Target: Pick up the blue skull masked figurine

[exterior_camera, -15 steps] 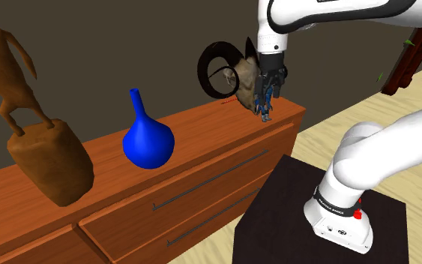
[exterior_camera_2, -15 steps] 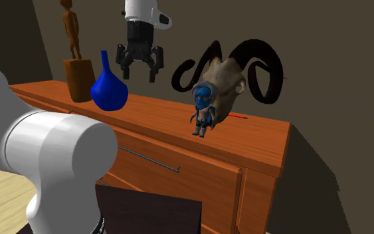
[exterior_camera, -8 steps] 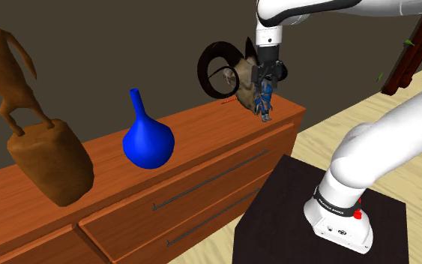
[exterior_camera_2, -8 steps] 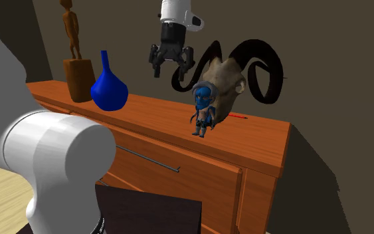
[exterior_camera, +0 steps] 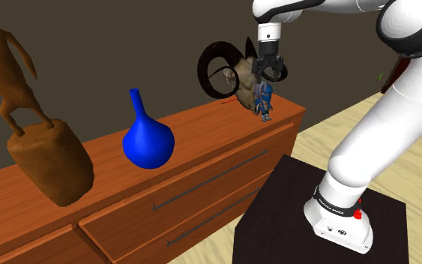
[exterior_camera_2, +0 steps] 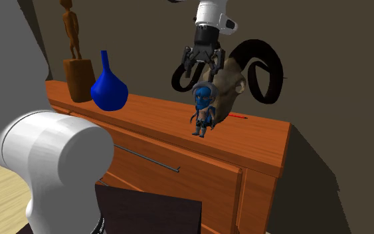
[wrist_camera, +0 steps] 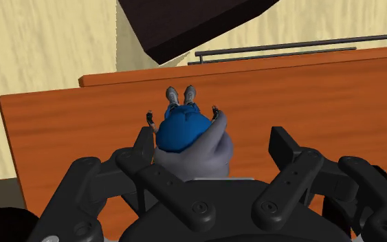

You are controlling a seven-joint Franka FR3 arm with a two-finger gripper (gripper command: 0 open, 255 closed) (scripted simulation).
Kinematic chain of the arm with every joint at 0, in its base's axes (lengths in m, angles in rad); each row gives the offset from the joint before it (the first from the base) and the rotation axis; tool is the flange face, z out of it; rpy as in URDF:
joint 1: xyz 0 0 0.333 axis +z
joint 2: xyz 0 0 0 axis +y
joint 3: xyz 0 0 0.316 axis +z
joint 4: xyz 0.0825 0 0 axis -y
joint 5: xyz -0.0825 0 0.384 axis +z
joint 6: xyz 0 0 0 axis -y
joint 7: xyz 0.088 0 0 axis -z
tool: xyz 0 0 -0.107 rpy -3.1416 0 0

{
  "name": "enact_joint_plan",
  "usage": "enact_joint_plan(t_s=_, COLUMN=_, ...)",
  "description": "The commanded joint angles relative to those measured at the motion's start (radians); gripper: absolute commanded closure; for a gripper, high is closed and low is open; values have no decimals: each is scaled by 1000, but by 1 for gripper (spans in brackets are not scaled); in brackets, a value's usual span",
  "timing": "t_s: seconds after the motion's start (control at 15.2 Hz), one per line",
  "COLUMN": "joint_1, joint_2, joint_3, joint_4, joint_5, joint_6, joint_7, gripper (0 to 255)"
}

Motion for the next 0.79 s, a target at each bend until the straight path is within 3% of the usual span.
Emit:
enact_joint_plan(t_s=0.0, joint_1=-9, joint_2=26, joint_3=-14, joint_4=16, joint_5=3, joint_6=5, joint_7=-6, gripper=0)
enact_joint_plan(t_s=0.53, joint_1=-11, joint_2=30, joint_3=-16, joint_4=-69, joint_5=2, joint_6=94, joint_7=-10, gripper=0)
enact_joint_plan(t_s=0.59, joint_1=-11, joint_2=31, joint_3=-16, joint_4=-67, joint_5=3, joint_6=93, joint_7=-10, gripper=255)
enact_joint_plan(t_s=0.73, joint_1=-11, joint_2=31, joint_3=-16, joint_4=-66, joint_5=3, joint_6=92, joint_7=-10, gripper=255)
